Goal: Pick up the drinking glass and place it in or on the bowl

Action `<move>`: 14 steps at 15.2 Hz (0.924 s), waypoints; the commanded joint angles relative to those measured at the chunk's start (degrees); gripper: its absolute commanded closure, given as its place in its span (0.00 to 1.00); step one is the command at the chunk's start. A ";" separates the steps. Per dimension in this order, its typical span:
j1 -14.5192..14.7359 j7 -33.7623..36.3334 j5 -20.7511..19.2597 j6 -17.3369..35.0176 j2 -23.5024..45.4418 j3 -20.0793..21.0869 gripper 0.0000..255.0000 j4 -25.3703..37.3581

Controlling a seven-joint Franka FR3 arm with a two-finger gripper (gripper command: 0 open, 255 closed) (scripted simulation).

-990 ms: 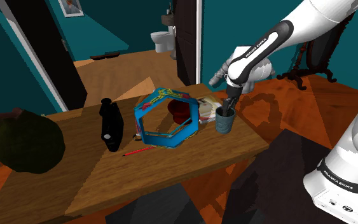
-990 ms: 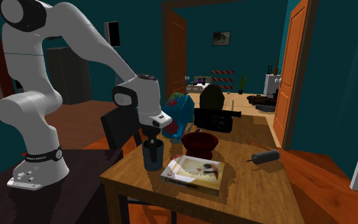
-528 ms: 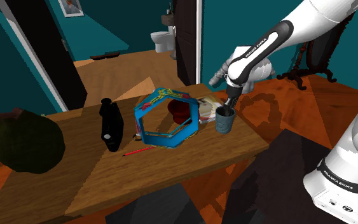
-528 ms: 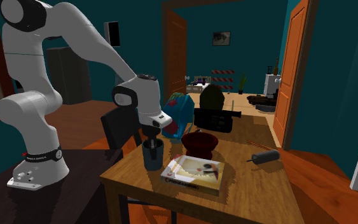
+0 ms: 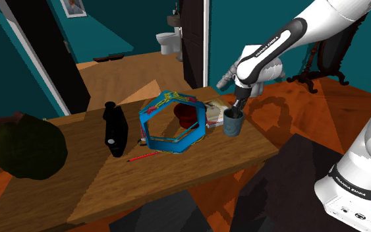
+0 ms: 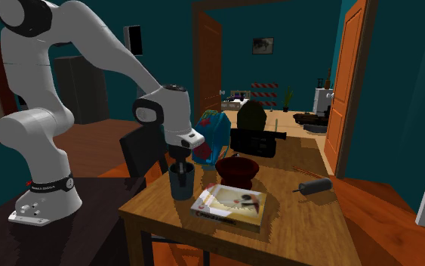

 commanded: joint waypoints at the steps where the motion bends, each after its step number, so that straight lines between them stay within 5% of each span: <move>1: 0.01 0.63 -0.59 -1.39 -1.43 -0.04 1.00 0.02; 14: -0.39 3.63 -3.53 -11.76 -8.86 -0.13 1.00 3.19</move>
